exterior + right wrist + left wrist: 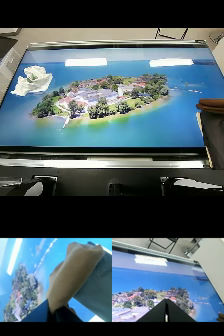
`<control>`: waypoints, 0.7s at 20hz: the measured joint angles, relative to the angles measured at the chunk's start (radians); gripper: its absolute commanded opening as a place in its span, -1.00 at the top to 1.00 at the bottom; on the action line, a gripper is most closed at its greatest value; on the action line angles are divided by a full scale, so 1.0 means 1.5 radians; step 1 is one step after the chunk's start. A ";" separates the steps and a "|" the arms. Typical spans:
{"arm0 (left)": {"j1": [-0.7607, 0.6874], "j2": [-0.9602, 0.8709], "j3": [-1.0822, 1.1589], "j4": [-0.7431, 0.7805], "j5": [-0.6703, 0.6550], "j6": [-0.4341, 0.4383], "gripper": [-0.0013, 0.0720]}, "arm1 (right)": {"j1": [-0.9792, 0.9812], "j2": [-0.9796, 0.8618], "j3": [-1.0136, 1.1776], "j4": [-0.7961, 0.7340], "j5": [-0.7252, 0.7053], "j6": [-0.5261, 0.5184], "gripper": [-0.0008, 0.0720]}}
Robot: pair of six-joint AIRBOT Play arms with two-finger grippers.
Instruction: Fold the clothes and pants, and hang the long-sleeved shirts on hangers.
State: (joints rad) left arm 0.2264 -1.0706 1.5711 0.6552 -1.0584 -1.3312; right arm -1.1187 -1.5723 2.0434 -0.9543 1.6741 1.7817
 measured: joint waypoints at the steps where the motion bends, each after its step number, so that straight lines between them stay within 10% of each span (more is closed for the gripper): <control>1: 0.000 0.000 0.000 0.000 0.000 0.000 0.90 | -0.005 0.002 -0.002 -0.019 0.017 0.000 0.86; 14: -0.013 0.000 0.000 0.000 -0.001 0.000 0.90 | -0.016 0.146 -0.452 -0.373 -0.022 -0.031 0.86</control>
State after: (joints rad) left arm 0.2062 -1.0706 1.5711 0.6552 -1.0592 -1.3315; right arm -1.1427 -1.3529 1.3659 -1.5131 1.6417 1.7348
